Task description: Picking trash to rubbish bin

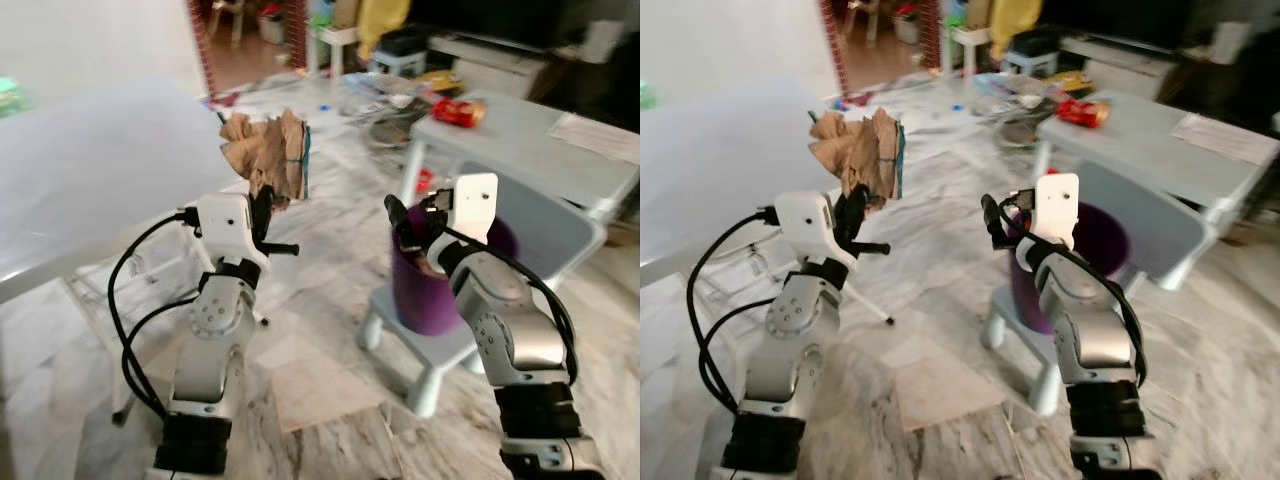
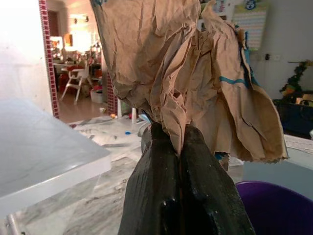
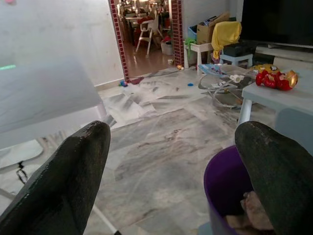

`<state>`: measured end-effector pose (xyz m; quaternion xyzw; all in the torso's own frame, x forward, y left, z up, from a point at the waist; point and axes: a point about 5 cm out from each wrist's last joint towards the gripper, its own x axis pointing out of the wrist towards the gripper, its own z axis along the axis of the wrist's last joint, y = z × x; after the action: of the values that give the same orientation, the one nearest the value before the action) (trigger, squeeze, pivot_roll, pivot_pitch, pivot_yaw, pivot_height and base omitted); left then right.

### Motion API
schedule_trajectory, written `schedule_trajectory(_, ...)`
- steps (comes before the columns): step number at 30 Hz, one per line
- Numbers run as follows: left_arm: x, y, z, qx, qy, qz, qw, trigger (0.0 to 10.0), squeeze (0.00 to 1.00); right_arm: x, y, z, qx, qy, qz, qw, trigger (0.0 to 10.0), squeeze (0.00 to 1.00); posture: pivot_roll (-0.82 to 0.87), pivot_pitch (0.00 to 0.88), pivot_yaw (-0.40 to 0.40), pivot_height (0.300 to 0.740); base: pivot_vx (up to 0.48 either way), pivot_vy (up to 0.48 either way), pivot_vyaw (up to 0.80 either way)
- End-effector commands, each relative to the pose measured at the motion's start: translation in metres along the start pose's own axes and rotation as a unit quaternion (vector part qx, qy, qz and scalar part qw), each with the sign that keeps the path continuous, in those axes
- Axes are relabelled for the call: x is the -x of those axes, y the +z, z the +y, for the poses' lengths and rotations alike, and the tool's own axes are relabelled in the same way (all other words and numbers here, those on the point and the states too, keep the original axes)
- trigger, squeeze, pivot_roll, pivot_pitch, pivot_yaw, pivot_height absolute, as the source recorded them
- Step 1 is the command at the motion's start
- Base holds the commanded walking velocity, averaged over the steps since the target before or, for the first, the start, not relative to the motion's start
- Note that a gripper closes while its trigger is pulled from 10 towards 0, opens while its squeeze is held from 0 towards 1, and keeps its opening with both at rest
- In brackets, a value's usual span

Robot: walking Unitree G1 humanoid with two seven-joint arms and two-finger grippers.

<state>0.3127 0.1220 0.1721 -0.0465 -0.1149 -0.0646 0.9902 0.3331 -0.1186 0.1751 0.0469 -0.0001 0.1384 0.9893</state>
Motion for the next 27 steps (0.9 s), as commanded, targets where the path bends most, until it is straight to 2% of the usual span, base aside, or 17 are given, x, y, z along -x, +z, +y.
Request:
schedule_trajectory(1,-0.002,0.002,-0.001,0.004,0.001,-0.004,1.000,3.2,0.00,-0.001,0.006,-0.001,0.004,-0.001,-0.009,1.000,10.0,0.00,-0.07,0.021,0.062,0.740,0.000,0.000,-0.77)
schedule_trajectory(5,-0.004,0.002,0.002,0.006,0.010,0.000,1.000,3.1,0.00,-0.001,0.007,-0.002,-0.001,-0.003,-0.013,1.000,10.0,0.00,-0.07,0.023,0.063,0.740,0.000,0.000,-0.69)
schedule_trajectory(7,-0.005,0.001,0.005,0.006,0.015,0.002,1.000,2.5,0.00,-0.001,0.008,-0.002,-0.004,-0.003,-0.017,1.000,10.0,0.00,-0.07,0.023,0.064,0.740,0.163,0.000,0.00)
schedule_trajectory(8,-0.005,0.002,0.005,0.007,0.015,0.002,1.000,1.6,0.00,-0.001,0.008,-0.002,-0.004,-0.003,-0.017,1.000,10.0,0.00,-0.07,0.023,0.064,0.740,0.446,0.000,0.00)
schedule_trajectory(11,-0.005,0.001,0.009,0.002,0.022,0.004,1.000,1.1,0.00,0.000,0.008,-0.002,-0.003,-0.004,-0.018,1.000,10.0,0.00,-0.07,0.025,0.064,0.740,0.449,0.000,0.00)
schedule_trajectory(12,-0.005,0.001,0.009,0.002,0.024,0.006,1.000,0.4,0.00,0.000,0.008,-0.002,-0.003,-0.004,-0.018,1.000,10.0,0.00,-0.07,0.025,0.064,0.740,0.450,0.000,0.00)
schedule_trajectory(14,-0.006,0.000,0.010,0.004,0.028,0.007,1.000,0.0,0.00,0.000,0.008,-0.003,0.000,-0.002,-0.020,1.000,10.0,0.00,-0.07,0.025,0.066,0.740,0.454,0.000,0.00)
schedule_trajectory(20,-0.008,0.002,0.006,0.021,0.026,0.002,0.999,0.0,0.00,-0.002,0.010,-0.009,0.007,-0.008,-0.027,1.000,10.0,0.00,-0.07,0.027,0.069,0.740,0.472,0.000,0.00)
schedule_trajectory(21,-0.009,0.002,0.005,0.022,0.024,0.001,0.999,4.2,0.00,-0.001,0.011,-0.009,0.007,-0.009,-0.028,1.000,10.0,0.00,-0.08,0.023,0.064,0.740,0.000,0.000,0.00)
schedule_trajectory(22,-0.009,0.002,0.005,0.022,0.024,0.001,0.999,4.2,0.00,-0.001,0.011,-0.009,0.007,-0.009,-0.028,1.000,10.0,0.00,-0.08,0.023,0.064,0.740,0.000,0.000,0.00)
schedule_trajectory(23,-0.009,0.001,0.005,0.013,0.024,0.002,1.000,9.3,0.00,-0.001,0.011,-0.009,0.007,-0.008,-0.028,1.000,10.0,0.00,-0.08,0.021,0.063,0.740,0.000,0.000,0.00)
schedule_trajectory(24,-0.009,0.000,0.006,0.016,0.027,0.003,0.999,10.0,0.00,0.000,0.011,-0.008,0.008,-0.007,-0.027,1.000,10.0,0.00,-0.09,0.018,0.061,0.740,0.000,0.000,0.00)
schedule_trajectory(27,-0.010,-0.002,0.007,0.022,0.036,0.005,0.999,10.0,0.00,0.001,0.009,-0.007,0.008,-0.004,-0.024,1.000,10.0,0.00,-0.09,0.010,0.057,0.740,0.000,0.000,0.00)
